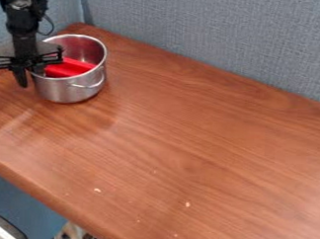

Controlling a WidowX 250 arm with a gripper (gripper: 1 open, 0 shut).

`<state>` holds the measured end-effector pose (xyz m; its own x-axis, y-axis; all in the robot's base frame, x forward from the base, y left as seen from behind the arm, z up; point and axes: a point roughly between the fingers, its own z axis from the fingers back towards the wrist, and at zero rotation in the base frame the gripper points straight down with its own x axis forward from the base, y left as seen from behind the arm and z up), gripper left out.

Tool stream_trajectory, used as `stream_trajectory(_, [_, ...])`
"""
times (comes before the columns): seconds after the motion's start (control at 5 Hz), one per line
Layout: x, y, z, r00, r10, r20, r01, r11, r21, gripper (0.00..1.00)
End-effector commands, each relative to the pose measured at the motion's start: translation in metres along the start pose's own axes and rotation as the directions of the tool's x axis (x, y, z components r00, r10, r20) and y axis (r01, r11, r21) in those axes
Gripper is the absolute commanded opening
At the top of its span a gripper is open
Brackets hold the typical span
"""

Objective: Put the red object in the metal pot

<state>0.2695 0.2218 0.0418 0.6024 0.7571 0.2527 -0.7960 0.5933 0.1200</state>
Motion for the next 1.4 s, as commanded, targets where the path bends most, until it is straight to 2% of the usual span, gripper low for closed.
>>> stream_trajectory(0.0, [0.011, -0.010, 0.010, 0.998, 0.035, 0.042, -0.036, 0.999, 0.008, 1.00])
stream_trajectory(0.2, [0.015, -0.017, 0.019, 0.996, 0.074, 0.053, -0.075, 0.997, 0.014, 1.00])
stream_trajectory(0.6, [0.012, -0.022, 0.031, 0.982, 0.180, 0.062, -0.183, 0.982, 0.038, 1.00])
stream_trajectory(1.0, [0.009, -0.031, 0.031, 0.984, 0.170, 0.061, -0.172, 0.985, 0.021, 1.00])
stream_trajectory(1.2, [0.010, -0.025, 0.046, 0.989, 0.131, 0.061, -0.131, 0.991, -0.001, 1.00])
